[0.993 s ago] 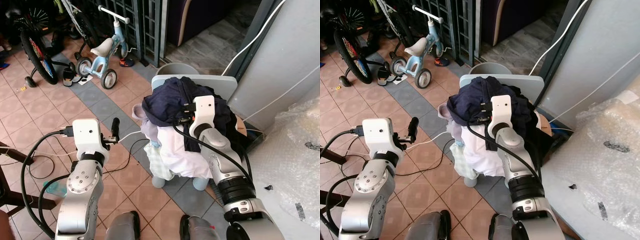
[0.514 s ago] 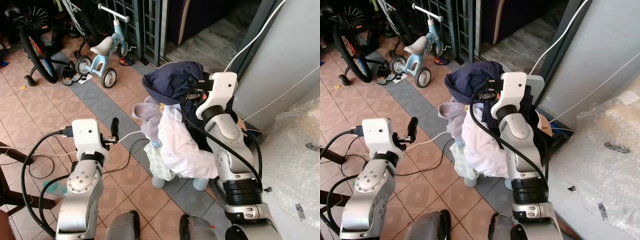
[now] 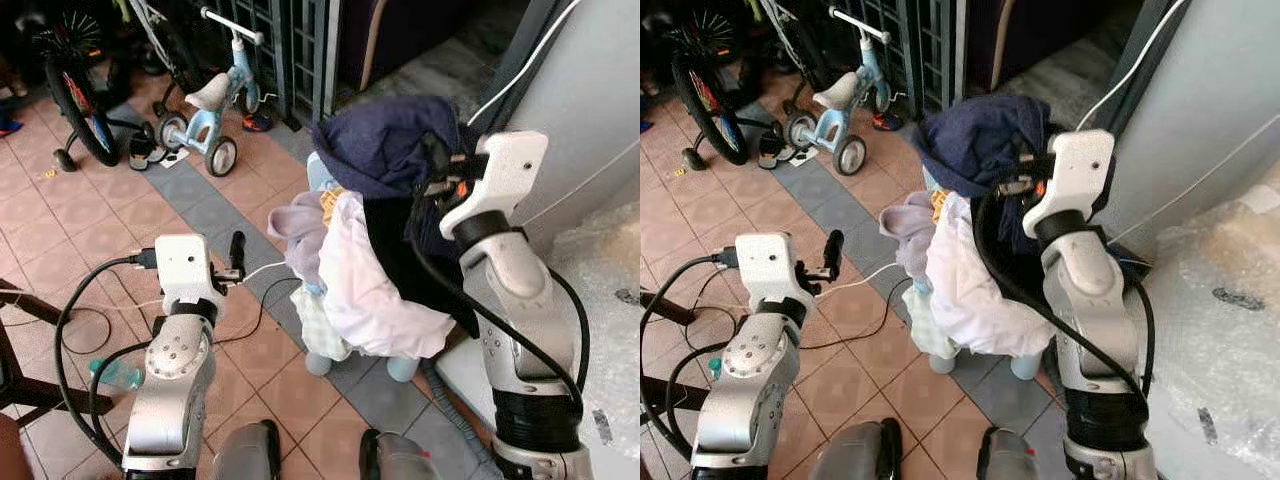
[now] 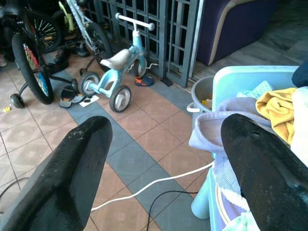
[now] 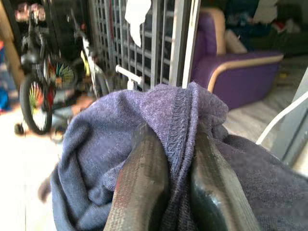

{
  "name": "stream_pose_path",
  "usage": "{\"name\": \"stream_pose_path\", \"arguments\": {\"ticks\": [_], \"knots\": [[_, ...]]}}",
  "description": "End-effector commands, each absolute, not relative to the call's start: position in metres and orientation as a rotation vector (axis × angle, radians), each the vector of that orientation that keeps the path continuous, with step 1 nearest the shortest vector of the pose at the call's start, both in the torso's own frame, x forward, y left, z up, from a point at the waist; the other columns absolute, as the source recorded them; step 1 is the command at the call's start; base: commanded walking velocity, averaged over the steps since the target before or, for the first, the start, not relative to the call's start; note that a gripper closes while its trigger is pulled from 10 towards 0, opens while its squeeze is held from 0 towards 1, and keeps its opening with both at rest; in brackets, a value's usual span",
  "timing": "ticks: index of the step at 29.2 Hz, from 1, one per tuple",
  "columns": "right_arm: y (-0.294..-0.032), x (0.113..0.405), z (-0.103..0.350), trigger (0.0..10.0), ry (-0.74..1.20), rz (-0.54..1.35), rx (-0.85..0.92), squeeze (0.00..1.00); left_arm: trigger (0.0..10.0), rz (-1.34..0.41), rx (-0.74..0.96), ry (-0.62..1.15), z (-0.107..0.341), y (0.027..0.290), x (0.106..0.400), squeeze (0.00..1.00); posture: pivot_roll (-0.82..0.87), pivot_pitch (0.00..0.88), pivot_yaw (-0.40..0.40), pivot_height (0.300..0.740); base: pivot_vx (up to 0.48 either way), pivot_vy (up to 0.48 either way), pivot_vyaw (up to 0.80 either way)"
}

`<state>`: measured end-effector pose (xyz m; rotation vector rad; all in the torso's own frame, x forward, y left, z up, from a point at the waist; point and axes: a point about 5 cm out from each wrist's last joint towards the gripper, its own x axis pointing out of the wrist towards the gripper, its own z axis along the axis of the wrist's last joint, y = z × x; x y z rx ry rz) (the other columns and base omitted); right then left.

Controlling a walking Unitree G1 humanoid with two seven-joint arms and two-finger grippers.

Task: Clothes washing

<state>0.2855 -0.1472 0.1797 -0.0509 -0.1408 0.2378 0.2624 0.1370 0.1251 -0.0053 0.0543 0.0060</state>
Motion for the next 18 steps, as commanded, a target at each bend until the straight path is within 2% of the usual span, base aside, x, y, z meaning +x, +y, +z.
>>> {"name": "stream_pose_path", "arguments": {"ticks": [1, 4, 5, 7, 8, 11, 18], "knots": [[-0.141, 0.279, 0.194, 0.0, -0.214, 0.3, -0.121, 0.0, 10.0, -0.015, 0.005, 0.041, 0.127, 0.133, 0.266, 0.0, -0.04, 0.091, 0.046, 0.74, 0.0, 0.0, 0.0], [-0.14, 0.272, 0.189, 0.0, -0.208, 0.333, -0.175, 0.0, 10.0, -0.034, 0.009, 0.039, 0.126, 0.131, 0.269, 0.0, -0.05, 0.082, 0.053, 0.74, 0.0, 0.0, 0.0], [-0.141, 0.271, 0.186, 0.9, -0.199, 0.323, -0.184, 0.0, 10.0, -0.049, 0.01, 0.041, 0.125, 0.129, 0.271, 0.0, -0.06, 0.068, 0.057, 0.74, 0.0, -0.277, 0.0], [-0.143, 0.271, 0.182, 6.5, -0.184, 0.297, -0.176, 0.0, 10.0, -0.054, 0.01, 0.04, 0.124, 0.127, 0.273, 0.0, -0.06, 0.059, 0.053, 0.74, 0.0, -0.296, 0.0], [-0.144, 0.272, 0.18, 10.0, -0.175, 0.266, -0.163, 0.0, 10.0, -0.053, 0.011, 0.038, 0.123, 0.127, 0.274, 0.0, -0.06, 0.053, 0.049, 0.74, 0.0, -0.326, 0.0], [-0.146, 0.276, 0.179, 10.0, -0.182, 0.176, -0.148, 0.0, 10.0, -0.043, 0.001, 0.033, 0.124, 0.126, 0.275, 0.0, -0.06, 0.053, 0.049, 0.74, 0.0, -0.345, 0.0], [-0.154, 0.28, 0.179, 10.0, -0.189, -0.009, -0.085, 0.0, 10.0, -0.02, 0.005, 0.033, 0.12, 0.131, 0.273, 0.0, -0.05, 0.059, 0.048, 0.74, 0.0, -0.362, -0.71]]}}
